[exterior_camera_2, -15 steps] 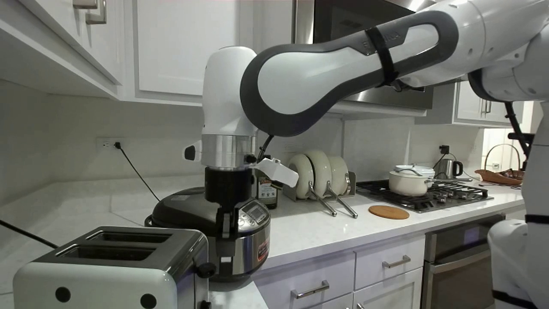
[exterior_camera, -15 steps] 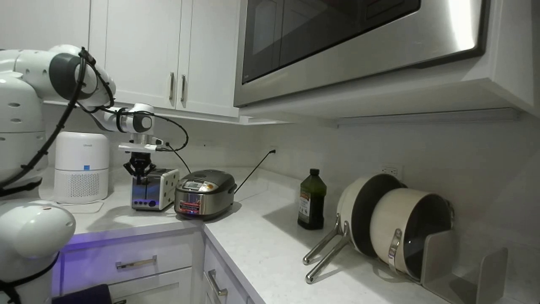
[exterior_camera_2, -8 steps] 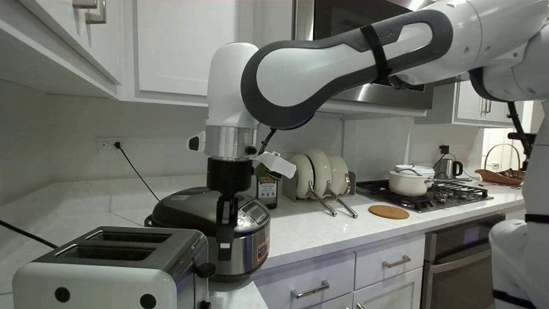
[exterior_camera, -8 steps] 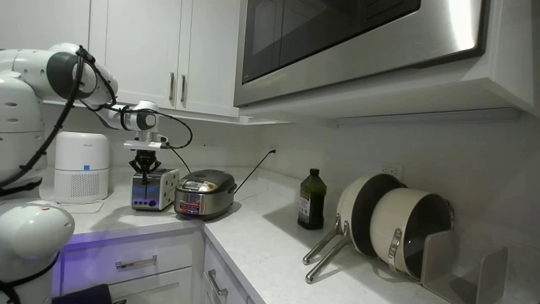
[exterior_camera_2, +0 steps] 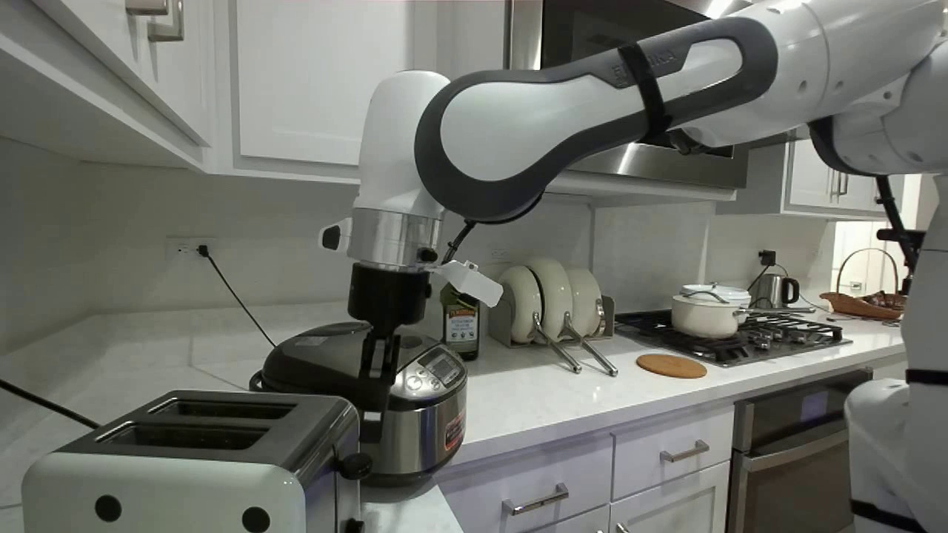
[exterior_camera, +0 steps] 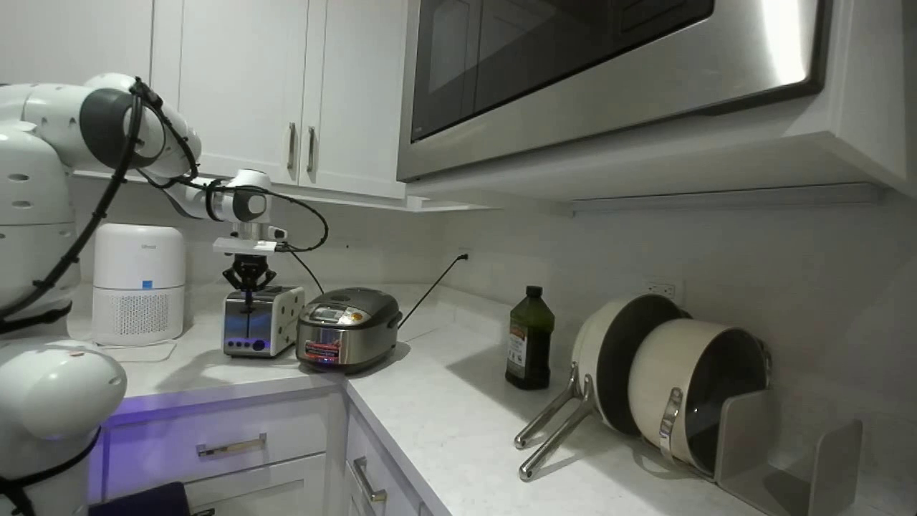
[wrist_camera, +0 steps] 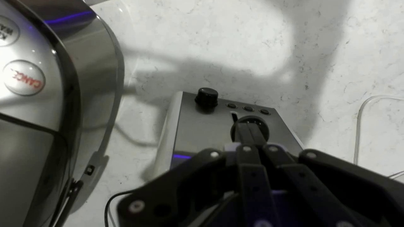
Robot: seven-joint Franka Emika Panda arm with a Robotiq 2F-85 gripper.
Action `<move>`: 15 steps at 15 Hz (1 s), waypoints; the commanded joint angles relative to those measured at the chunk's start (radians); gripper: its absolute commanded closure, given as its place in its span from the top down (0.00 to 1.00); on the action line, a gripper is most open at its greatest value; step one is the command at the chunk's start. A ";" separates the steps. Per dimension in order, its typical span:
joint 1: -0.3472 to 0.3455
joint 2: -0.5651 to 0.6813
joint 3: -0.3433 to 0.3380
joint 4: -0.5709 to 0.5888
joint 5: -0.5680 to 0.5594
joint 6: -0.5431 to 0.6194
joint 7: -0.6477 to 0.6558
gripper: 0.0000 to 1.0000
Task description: Push the lever of the bread toaster down
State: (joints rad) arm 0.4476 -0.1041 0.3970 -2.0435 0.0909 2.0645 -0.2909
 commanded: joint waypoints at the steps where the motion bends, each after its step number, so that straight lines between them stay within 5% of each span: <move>1: -0.003 0.005 0.001 0.007 0.035 0.022 -0.041 0.00; 15: -0.002 0.056 0.006 -0.018 0.112 0.066 -0.069 0.00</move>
State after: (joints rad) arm 0.4489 -0.0702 0.3988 -2.0613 0.1785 2.0997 -0.3322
